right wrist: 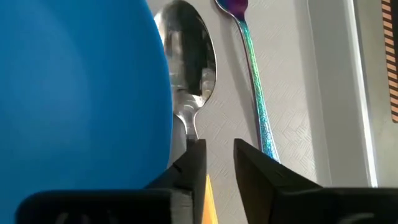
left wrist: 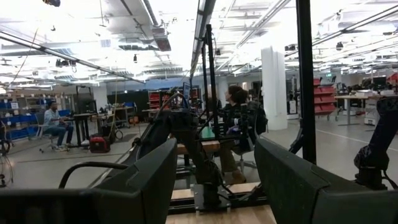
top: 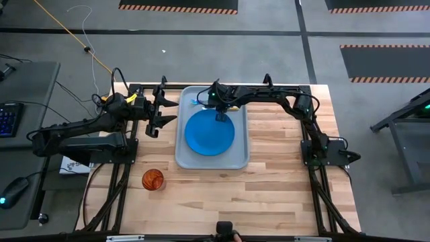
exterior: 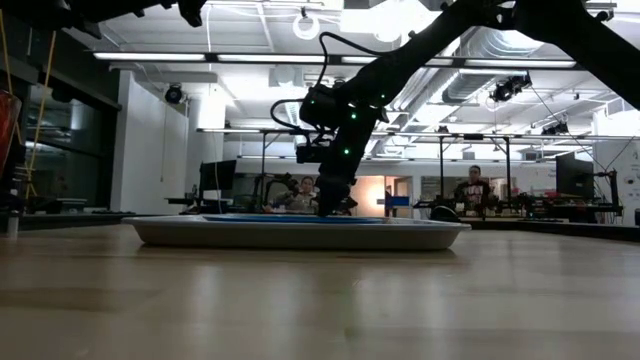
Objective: Pick and place plate/cup/fork/spoon on tray
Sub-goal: Put the yellow spoon on the gray serving tray to the left of the blue fork
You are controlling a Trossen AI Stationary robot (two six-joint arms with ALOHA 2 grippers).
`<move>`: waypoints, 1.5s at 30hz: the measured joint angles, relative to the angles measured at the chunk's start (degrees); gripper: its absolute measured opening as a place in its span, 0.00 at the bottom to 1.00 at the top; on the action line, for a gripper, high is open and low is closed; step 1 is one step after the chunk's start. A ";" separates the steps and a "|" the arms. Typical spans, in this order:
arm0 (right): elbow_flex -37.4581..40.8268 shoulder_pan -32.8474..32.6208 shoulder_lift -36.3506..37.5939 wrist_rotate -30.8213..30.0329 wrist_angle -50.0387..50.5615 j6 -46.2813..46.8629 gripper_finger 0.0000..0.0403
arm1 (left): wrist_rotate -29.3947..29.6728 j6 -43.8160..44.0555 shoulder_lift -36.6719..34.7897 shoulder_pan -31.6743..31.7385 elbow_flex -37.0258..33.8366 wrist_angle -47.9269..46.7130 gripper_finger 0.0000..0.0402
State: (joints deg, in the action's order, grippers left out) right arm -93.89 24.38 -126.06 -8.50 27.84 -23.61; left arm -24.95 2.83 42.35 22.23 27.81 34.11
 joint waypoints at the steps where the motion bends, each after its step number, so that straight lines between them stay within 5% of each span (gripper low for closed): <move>1: 0.00 -0.02 0.00 -0.28 0.05 -0.09 0.20 | 0.00 0.00 0.00 0.01 0.00 0.00 0.51; 12: -3.99 1.14 0.00 -5.26 0.19 -0.01 0.23 | 0.02 0.00 0.00 0.01 0.00 -0.02 0.51; 19: -7.74 4.40 0.26 0.53 13.76 2.53 0.08 | 0.02 -0.02 0.00 0.01 0.02 -2.25 0.51; 23: -5.20 6.56 1.41 2.78 21.62 5.04 0.02 | 0.02 0.08 0.02 -0.01 0.02 -2.97 0.51; 30: -0.46 7.09 2.01 -5.84 24.50 5.65 0.01 | 0.02 0.61 0.02 -0.01 0.02 -2.93 0.51; 45: 0.09 6.09 2.01 -0.36 28.64 8.71 0.00 | 0.21 0.57 0.02 -0.02 0.02 -2.60 0.51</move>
State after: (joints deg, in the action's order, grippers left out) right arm -93.80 30.47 -124.05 -8.87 56.48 -14.90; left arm -24.74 3.40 42.36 22.22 27.83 31.51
